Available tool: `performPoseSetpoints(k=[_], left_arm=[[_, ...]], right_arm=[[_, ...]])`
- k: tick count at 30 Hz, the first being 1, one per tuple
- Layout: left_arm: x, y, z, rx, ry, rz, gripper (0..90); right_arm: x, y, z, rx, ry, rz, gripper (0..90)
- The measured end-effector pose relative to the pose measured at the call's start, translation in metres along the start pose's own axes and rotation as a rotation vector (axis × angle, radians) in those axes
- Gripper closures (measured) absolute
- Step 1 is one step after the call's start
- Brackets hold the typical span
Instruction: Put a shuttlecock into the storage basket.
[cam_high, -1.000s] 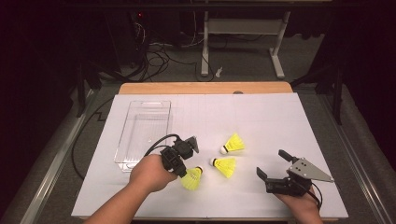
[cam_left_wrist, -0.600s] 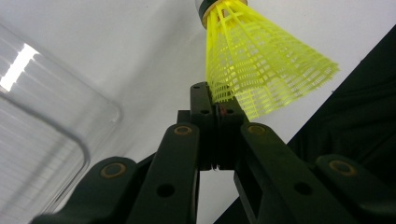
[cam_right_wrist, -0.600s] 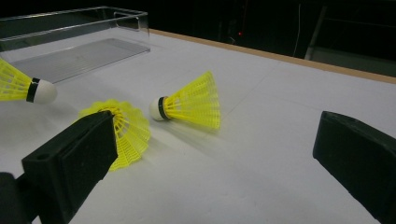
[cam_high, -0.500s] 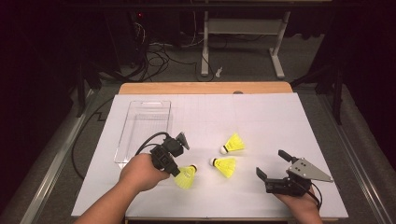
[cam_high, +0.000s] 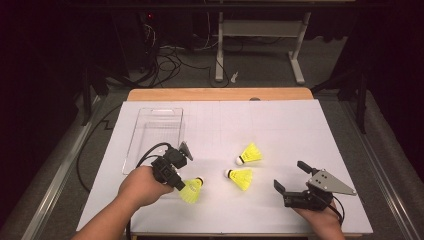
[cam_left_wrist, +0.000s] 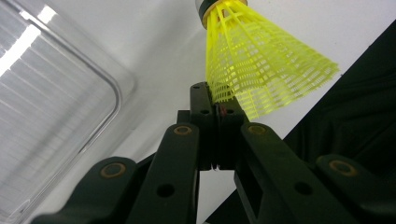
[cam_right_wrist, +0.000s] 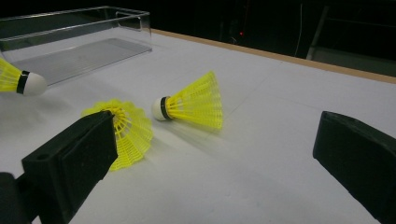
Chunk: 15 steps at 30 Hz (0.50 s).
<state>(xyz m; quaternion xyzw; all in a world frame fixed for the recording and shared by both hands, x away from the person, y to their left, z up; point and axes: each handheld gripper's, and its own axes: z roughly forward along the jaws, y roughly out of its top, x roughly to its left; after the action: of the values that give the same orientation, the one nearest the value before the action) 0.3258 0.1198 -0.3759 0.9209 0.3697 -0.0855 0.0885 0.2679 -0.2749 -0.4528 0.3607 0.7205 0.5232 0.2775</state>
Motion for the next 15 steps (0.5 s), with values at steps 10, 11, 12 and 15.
performPoseSetpoints(k=[10,11,12,15], left_arm=[[0.004,-0.009,-0.008,-0.014,-0.009,0.011,88.8],[0.004,-0.009,-0.009,-0.012,-0.01,0.009,88.8],[0.005,-0.01,-0.01,-0.011,-0.01,0.008,88.7],[0.006,-0.012,-0.013,-0.02,-0.013,-0.006,88.6]], right_arm=[[0.0,0.0,0.0,0.001,-0.001,0.001,0.3],[0.0,0.0,0.0,0.001,-0.001,0.0,0.3],[0.0,0.0,0.0,0.002,-0.001,0.0,0.3],[0.0,0.0,0.0,0.002,-0.002,-0.001,0.3]])
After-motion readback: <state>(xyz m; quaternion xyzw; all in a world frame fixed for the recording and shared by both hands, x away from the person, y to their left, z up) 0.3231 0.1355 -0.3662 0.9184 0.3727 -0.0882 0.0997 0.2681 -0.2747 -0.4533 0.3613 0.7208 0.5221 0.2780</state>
